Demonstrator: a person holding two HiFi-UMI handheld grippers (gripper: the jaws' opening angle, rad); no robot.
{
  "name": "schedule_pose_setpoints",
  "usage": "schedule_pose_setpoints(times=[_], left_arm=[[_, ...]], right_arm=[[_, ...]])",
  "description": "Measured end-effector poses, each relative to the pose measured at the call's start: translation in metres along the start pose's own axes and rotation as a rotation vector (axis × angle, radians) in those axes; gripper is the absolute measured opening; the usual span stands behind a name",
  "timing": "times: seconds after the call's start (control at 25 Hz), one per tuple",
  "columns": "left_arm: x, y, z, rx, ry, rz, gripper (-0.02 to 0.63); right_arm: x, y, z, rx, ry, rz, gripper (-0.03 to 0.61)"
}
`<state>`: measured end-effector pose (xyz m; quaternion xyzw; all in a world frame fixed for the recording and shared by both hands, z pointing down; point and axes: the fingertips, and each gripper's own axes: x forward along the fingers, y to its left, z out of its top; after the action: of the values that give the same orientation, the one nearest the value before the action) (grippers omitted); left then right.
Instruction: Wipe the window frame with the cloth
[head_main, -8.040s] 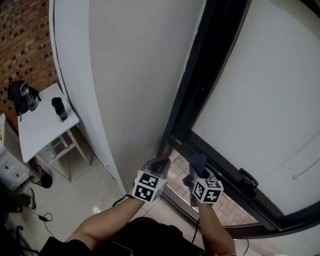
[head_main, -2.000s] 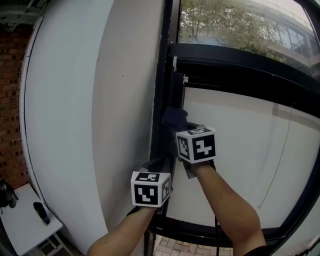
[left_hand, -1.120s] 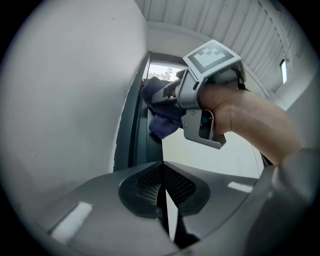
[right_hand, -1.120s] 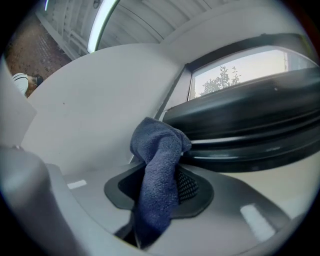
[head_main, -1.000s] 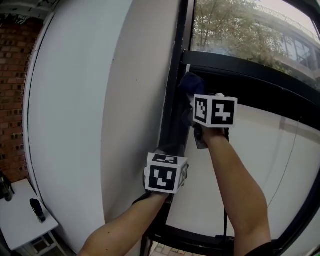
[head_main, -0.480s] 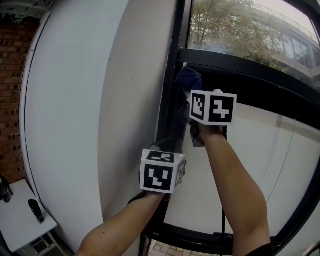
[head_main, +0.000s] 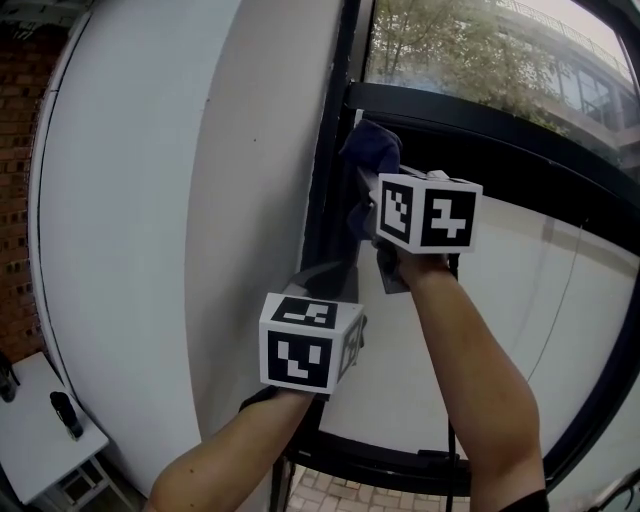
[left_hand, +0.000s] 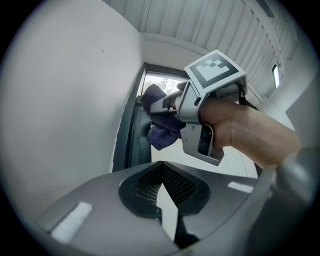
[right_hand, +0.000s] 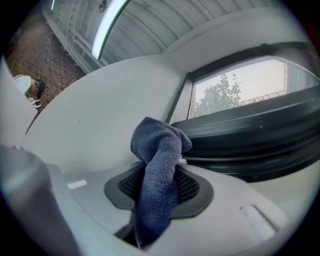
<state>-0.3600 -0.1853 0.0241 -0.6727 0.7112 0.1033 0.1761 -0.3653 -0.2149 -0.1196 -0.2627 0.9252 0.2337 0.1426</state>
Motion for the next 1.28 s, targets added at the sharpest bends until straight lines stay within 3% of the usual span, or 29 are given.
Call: schedule_pose_setpoints(times=[0.12,0.4,0.88,1.04,1.28], left_arm=[[-0.005,-0.002,0.010,-0.029,-0.018,-0.003,-0.006],[-0.005,0.006,0.019,0.025,-0.034,0.038,-0.006],[-0.001,0.008,0.023,0.039,-0.032,0.053,-0.006],[0.004,0.004,0.024,0.033,-0.043,0.050,-0.006],[0.028,-0.035,0.015,-0.024,-0.043,-0.032,-0.006]], right_arm=[[0.005,0.002,0.007,-0.020,-0.001,-0.003,0.132],[0.015,0.002,0.011,-0.029,-0.006,0.010,0.132],[-0.011,-0.008,0.002,0.018,-0.015,0.049,0.133],[-0.032,-0.026,-0.012,0.015,0.013,0.023,0.133],[-0.084,-0.083,-0.042,0.014,0.091,-0.090,0.133]])
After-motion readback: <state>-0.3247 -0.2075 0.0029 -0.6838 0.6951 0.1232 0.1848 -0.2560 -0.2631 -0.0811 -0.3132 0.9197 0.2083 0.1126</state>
